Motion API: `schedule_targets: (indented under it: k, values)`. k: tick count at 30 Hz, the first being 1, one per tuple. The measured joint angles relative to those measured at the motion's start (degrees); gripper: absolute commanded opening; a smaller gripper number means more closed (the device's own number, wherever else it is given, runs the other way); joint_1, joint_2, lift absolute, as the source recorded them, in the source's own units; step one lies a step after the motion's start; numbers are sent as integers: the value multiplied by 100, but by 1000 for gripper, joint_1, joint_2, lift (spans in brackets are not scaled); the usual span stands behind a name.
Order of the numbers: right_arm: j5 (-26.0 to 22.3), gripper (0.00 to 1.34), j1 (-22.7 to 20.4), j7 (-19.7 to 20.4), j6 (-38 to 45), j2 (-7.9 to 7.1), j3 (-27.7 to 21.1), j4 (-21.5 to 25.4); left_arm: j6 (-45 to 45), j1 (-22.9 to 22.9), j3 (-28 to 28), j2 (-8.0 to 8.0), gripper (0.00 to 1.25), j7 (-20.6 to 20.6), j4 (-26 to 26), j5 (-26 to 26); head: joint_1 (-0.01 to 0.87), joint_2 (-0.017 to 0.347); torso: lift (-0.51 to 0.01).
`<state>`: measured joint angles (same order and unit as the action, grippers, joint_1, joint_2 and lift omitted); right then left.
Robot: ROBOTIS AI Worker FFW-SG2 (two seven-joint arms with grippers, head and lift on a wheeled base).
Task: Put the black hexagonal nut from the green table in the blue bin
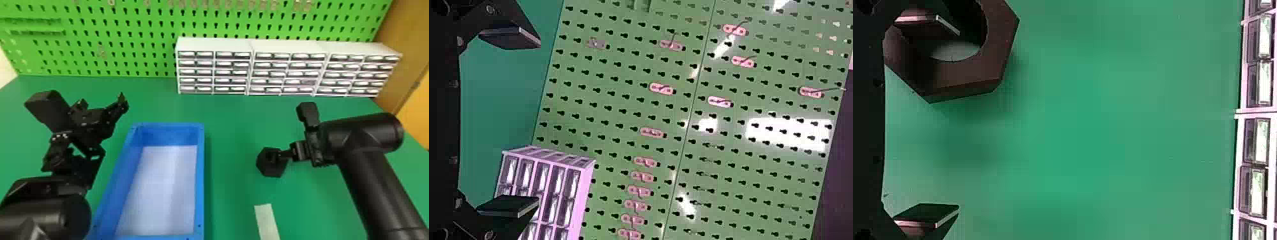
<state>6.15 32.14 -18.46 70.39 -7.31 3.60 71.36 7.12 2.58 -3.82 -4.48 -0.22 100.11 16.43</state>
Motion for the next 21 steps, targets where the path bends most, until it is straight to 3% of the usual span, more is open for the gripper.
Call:
schedule_targets:
  k: [21]
  values:
    - [9, 1261, -22, 0, -139, 24, -14, -214, 0, 11, 4, 0, 1077, -1, 0, 0, 692, 9, -97]
